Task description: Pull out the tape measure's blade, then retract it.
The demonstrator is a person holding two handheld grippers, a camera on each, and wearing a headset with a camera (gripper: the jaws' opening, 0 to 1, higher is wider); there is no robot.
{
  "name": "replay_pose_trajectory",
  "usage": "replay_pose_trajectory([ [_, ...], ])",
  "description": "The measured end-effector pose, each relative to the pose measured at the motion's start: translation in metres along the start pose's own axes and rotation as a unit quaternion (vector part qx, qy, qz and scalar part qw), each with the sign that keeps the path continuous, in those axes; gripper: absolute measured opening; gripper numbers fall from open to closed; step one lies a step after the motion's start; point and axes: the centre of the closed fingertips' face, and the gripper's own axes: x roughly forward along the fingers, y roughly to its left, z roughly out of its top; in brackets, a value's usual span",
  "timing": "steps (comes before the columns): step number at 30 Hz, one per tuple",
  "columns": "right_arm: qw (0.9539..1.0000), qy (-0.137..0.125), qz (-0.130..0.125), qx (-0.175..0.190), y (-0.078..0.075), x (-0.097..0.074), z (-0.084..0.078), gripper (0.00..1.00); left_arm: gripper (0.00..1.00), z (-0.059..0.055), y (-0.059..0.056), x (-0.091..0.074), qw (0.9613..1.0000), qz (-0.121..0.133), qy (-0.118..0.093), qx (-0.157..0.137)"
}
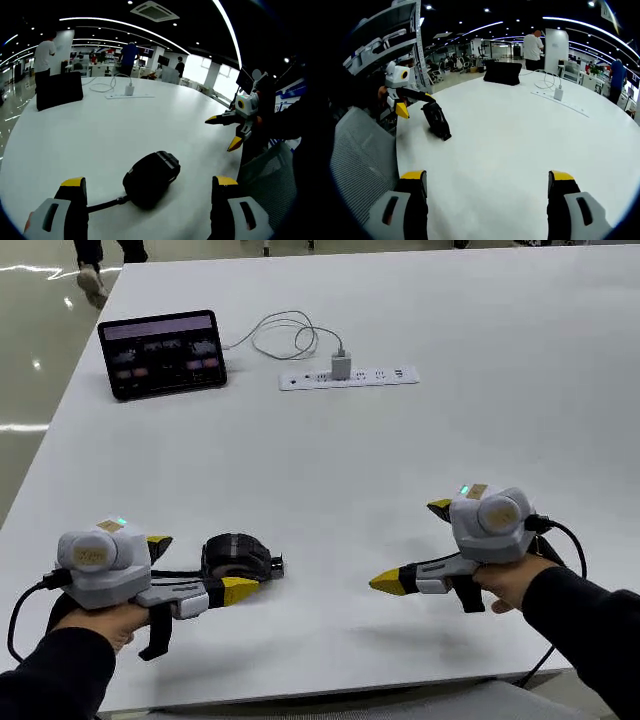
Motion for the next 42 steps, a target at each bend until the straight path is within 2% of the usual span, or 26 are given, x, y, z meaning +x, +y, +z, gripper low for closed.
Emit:
replay_pose_trajectory([
  [3,1.0,0.001,-0.006,0.001,-0.001,-0.008,-0.004,0.96,1.0,-0.007,-0.004,-0.005,0.9999,-0.013,0.006,0.004],
  [4,1.0,-0.001,-0.008,0.002,-0.002,-0.011,-0.005,0.96,1.0,-0.009,-0.004,-0.008,0.9997,-0.013,0.008,0.016],
  [9,0.9998,-0.008,-0.015,0.008,-0.002,-0.024,-0.008,0.97,1.0,-0.009,0.001,-0.021,0.9997,-0.01,0.007,0.023],
  [15,0.9998,-0.004,-0.017,-0.002,-0.002,-0.04,-0.014,0.98,1.0,0.0,0.007,-0.035,0.9996,-0.004,-0.003,0.028],
  [17,0.9998,-0.004,-0.019,-0.005,-0.004,-0.045,-0.015,0.99,1.0,0.004,0.01,-0.039,0.9991,0.002,-0.012,0.041],
  [19,0.9997,-0.004,-0.022,-0.004,-0.006,-0.05,-0.017,0.99,1.0,0.005,0.009,-0.043,0.9991,0.001,-0.011,0.04],
  [22,0.9995,-0.007,-0.03,0.003,-0.011,-0.06,-0.02,0.98,1.0,0.017,0.004,-0.053,0.9985,-0.001,-0.029,0.047],
  [24,0.9992,-0.014,-0.036,0.009,-0.014,-0.067,-0.019,0.98,1.0,0.02,0.0,-0.057,0.998,-0.004,-0.031,0.054],
  [27,0.999,-0.015,-0.037,0.021,-0.015,-0.074,-0.022,0.98,1.0,0.02,0.003,-0.06,0.9968,0.001,-0.031,0.073],
  [29,0.9988,-0.015,-0.04,0.022,-0.016,-0.081,-0.026,0.99,1.0,0.017,0.003,-0.063,0.9982,-0.007,-0.025,0.054],
  [33,0.9986,-0.014,-0.044,0.028,-0.015,-0.09,-0.031,1.0,1.0,0.014,0.007,-0.066,0.9981,0.001,-0.02,0.058],
  [36,0.998,-0.018,-0.05,0.033,-0.015,-0.098,-0.033,1.0,1.0,0.011,0.004,-0.068,0.9988,-0.008,-0.018,0.046],
  [38,0.998,-0.01,-0.052,0.033,-0.016,-0.098,-0.041,1.0,1.0,0.009,0.003,-0.068,0.9986,-0.006,-0.018,0.049],
  [39,0.9981,-0.005,-0.052,0.033,-0.017,-0.099,-0.046,1.0,1.0,0.006,0.003,-0.069,0.9988,-0.007,-0.011,0.048],
  [42,0.9981,-0.005,-0.05,0.035,-0.016,-0.103,-0.05,1.0,1.0,0.005,0.002,-0.07,0.9988,-0.008,-0.012,0.047],
])
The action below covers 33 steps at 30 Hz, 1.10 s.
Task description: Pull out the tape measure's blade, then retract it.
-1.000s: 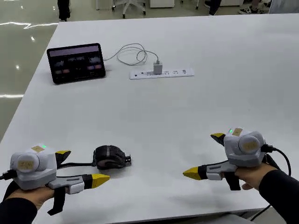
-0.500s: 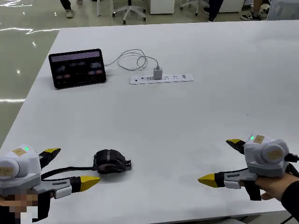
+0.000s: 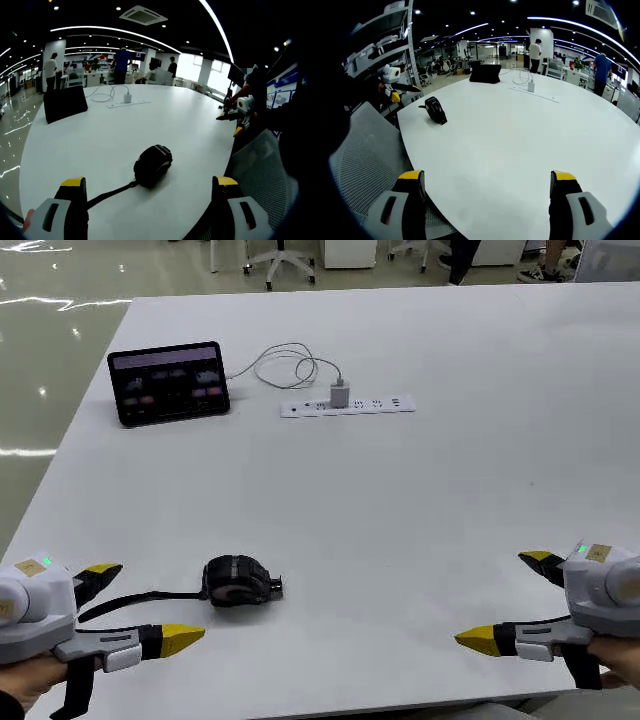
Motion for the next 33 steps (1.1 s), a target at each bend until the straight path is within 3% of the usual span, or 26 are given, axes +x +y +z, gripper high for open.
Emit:
replay_pose_trajectory([
  [8,1.0,-0.001,-0.006,0.004,0.007,-0.015,0.001,1.0,1.0,-0.005,0.009,-0.009,0.9999,0.006,0.003,-0.01],
  [19,0.9999,-0.003,-0.009,0.005,0.003,-0.014,0.001,1.0,1.0,-0.003,0.011,-0.011,0.9998,0.004,-0.004,-0.02],
  [33,0.9999,-0.001,-0.013,0.01,0.0,-0.016,-0.005,1.0,1.0,-0.004,0.013,-0.012,0.9998,0.011,0.01,-0.015],
])
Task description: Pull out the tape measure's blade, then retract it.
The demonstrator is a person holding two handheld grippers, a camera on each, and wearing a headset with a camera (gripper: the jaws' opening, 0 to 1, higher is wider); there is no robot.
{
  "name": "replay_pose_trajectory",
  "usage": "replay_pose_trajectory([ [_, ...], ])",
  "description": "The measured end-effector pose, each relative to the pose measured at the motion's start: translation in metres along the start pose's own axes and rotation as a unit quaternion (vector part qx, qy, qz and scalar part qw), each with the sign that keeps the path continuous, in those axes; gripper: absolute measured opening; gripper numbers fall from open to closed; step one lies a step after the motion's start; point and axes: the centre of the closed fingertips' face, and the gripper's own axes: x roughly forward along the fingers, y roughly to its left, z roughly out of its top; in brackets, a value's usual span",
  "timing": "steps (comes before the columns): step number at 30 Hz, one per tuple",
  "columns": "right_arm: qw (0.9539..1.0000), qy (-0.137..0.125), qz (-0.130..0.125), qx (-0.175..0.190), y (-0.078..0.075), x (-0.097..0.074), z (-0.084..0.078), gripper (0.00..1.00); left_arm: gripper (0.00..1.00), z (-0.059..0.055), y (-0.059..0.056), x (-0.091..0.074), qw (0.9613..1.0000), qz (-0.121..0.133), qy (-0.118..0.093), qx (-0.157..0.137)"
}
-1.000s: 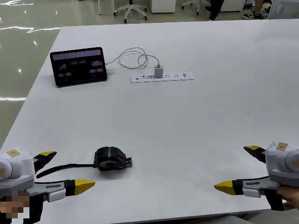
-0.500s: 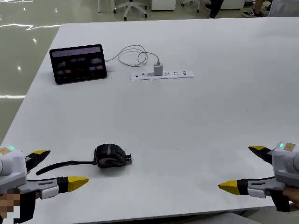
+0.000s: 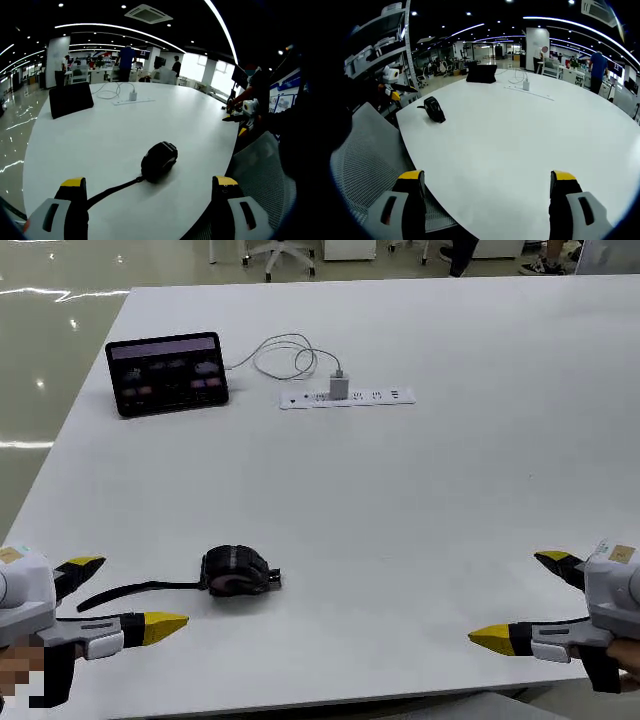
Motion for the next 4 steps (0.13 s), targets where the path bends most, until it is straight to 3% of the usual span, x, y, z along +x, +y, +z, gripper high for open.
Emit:
replay_pose_trajectory([
  [4,1.0,-0.001,-0.001,0.0,-0.0014,-0.0006,0.0001,1.0,1.0,0.0001,0.0001,-0.0004,1.0,0.0,0.002,0.002],
])
